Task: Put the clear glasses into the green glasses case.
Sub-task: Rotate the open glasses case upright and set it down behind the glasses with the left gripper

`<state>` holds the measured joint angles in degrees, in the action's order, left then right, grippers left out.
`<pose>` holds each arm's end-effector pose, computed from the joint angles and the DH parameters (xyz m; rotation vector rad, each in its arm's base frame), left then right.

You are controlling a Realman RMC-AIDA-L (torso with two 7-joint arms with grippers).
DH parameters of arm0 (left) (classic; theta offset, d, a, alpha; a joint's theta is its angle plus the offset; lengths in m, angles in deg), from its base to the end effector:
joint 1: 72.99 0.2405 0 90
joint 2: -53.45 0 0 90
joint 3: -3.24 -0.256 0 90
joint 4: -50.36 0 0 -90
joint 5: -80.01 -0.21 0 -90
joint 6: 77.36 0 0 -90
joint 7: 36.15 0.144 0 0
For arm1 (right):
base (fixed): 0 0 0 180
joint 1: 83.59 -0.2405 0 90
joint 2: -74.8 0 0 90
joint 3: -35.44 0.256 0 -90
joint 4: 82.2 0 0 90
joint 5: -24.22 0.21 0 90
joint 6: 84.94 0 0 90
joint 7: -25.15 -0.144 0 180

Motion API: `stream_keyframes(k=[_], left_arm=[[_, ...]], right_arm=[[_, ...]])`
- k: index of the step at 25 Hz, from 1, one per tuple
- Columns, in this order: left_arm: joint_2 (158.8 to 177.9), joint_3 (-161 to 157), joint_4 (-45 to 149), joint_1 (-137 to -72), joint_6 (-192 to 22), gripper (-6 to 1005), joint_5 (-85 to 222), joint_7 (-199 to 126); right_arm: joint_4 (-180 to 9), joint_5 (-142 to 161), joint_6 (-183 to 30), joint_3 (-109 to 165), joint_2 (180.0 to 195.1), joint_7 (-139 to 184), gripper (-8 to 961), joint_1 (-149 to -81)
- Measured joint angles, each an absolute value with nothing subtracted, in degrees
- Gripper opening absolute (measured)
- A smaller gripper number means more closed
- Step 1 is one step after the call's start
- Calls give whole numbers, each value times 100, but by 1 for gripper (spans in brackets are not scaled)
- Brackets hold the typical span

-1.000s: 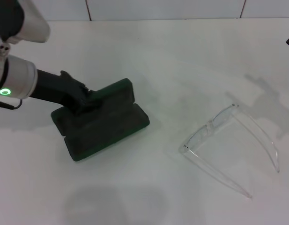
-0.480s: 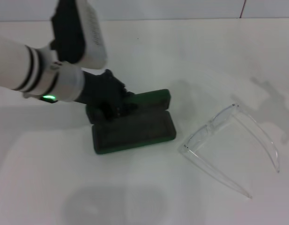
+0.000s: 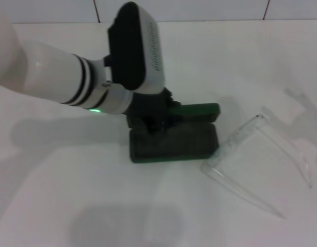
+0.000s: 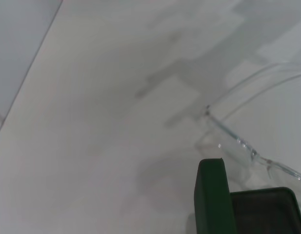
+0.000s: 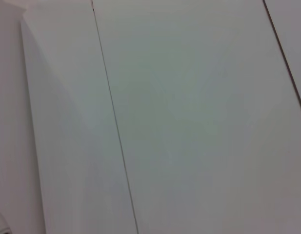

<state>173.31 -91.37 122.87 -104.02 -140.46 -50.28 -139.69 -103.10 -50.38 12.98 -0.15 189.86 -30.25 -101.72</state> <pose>-0.1428 0.3529 -0.0688 -2.8302 0.2130 0.1887 0.3098 0.2823 0.0661 -1.9975 0.4422 1.2484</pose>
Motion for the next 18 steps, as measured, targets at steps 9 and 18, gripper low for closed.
stream_keyframes(k=[9,18], left_arm=[[17333,-9316,12195,-10450,-13775,200,-4544,-13453],[17333,-9297,11939,-10454,-13573,200,-4205,-12993]], right_arm=[[-10303,-5030,1297,-15,18984,-2937,855,-10145],[-10303,-4990,1296,-15,18984,-2926,855,-10084]])
